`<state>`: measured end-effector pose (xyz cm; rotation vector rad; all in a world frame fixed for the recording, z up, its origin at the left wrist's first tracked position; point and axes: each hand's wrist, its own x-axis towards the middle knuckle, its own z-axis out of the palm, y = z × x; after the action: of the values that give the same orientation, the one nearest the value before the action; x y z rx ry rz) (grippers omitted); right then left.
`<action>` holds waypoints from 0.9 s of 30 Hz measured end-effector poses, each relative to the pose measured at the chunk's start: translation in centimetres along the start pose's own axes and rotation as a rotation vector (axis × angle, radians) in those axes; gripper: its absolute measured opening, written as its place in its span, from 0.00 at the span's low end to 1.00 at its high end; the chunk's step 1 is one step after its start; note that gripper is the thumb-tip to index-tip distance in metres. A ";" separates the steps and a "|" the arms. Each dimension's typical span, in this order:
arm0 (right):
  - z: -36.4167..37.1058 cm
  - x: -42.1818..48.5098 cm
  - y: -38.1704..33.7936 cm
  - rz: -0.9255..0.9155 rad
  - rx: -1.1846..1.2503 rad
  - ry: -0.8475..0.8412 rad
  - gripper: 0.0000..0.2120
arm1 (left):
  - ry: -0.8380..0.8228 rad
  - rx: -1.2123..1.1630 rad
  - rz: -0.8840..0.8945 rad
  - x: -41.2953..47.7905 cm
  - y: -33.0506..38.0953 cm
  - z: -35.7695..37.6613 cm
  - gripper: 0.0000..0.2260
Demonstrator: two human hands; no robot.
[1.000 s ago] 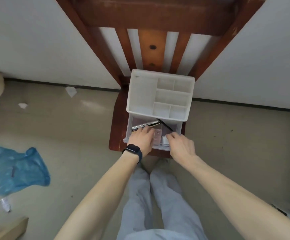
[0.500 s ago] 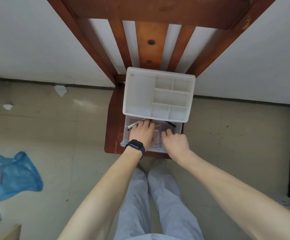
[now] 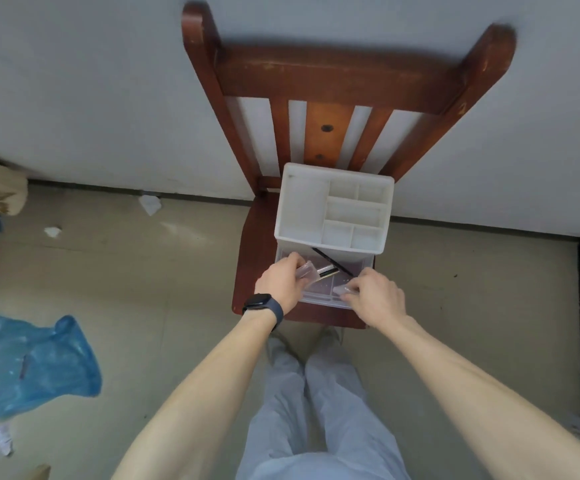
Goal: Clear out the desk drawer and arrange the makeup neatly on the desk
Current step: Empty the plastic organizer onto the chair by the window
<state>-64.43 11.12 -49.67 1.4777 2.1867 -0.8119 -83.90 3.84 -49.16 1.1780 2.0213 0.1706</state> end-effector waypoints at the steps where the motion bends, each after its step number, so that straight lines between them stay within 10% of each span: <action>1: -0.5 -0.9 -0.1 0.032 0.074 0.013 0.11 | 0.014 -0.041 -0.031 -0.6 -0.1 -0.8 0.09; 13: -9.9 -13.9 -7.3 -0.052 0.839 0.136 0.08 | 0.345 -0.656 -0.143 -12.9 0.8 -11.0 0.09; 27: -15.3 -20.5 -20.7 -0.569 0.841 -0.300 0.08 | 1.021 -1.270 -0.401 -32.5 -2.6 -13.2 0.11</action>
<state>-75.76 0.71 -20.60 0.8785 2.1278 -2.1811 -85.77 -19.87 -23.28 -0.2287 2.1308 1.7954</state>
